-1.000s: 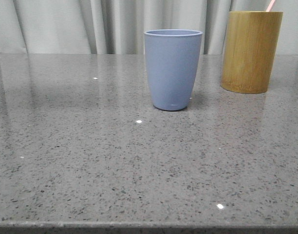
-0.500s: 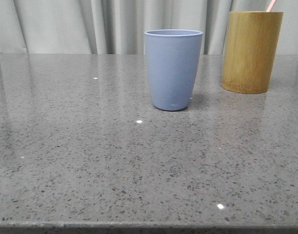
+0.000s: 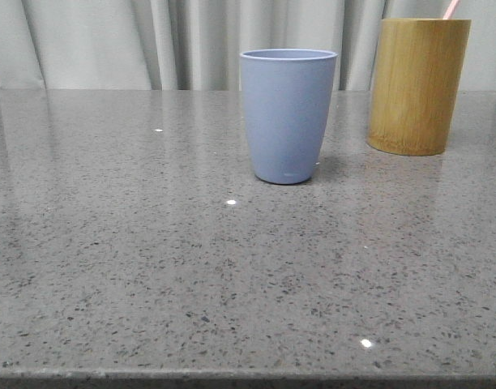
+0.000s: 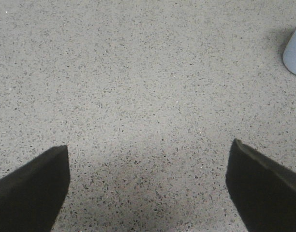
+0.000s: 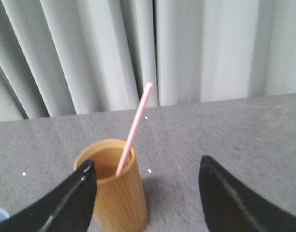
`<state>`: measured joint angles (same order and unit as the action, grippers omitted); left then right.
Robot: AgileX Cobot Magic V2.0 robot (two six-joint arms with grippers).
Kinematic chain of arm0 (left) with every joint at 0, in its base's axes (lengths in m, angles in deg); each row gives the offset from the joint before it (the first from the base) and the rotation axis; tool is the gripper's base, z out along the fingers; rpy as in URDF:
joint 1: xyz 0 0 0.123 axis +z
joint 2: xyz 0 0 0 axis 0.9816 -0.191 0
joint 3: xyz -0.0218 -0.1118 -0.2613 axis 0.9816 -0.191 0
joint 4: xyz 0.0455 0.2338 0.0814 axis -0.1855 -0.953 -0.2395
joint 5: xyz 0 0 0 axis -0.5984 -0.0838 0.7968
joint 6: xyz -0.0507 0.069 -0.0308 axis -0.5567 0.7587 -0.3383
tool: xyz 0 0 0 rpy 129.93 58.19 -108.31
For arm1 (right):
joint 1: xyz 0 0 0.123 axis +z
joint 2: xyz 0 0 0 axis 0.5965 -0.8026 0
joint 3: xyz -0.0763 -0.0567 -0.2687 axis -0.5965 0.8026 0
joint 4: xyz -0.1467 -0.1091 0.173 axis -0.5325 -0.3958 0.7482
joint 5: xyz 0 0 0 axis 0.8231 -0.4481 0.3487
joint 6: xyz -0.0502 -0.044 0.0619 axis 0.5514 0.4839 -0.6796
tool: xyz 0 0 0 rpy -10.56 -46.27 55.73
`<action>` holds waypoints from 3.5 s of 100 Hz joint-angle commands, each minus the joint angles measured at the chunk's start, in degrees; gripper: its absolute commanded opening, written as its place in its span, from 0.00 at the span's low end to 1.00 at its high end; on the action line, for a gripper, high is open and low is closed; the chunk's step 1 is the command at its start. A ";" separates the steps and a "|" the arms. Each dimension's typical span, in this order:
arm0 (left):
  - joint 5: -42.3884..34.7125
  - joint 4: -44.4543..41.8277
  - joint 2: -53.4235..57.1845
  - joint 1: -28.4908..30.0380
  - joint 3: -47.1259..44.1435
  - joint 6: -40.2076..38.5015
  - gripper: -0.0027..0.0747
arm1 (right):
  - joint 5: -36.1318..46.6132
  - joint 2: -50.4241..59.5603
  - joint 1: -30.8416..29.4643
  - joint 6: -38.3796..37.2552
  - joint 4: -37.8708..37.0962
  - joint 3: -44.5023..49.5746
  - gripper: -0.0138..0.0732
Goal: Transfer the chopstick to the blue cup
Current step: 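Grasp the pink straw in the bamboo cup with the right gripper, then lift the pink straw and lower it into the blue cup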
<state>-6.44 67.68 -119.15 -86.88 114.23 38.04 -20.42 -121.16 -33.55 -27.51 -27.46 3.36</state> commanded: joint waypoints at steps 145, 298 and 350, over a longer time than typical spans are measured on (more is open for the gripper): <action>-4.01 0.89 0.36 0.12 1.40 -0.48 0.85 | 35.95 -39.88 2.14 -9.90 0.75 -15.35 0.40; -4.01 0.89 0.36 0.12 1.40 -0.48 0.85 | 33.73 -32.13 21.58 -11.99 -2.17 -22.63 0.08; -4.01 0.89 0.36 0.12 1.40 -0.48 0.85 | 22.03 -34.72 23.78 -11.99 -2.17 -22.57 0.08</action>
<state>-6.71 67.68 -119.15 -86.88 114.23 38.04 -1.05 -157.63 -9.79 -39.63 -28.88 -17.22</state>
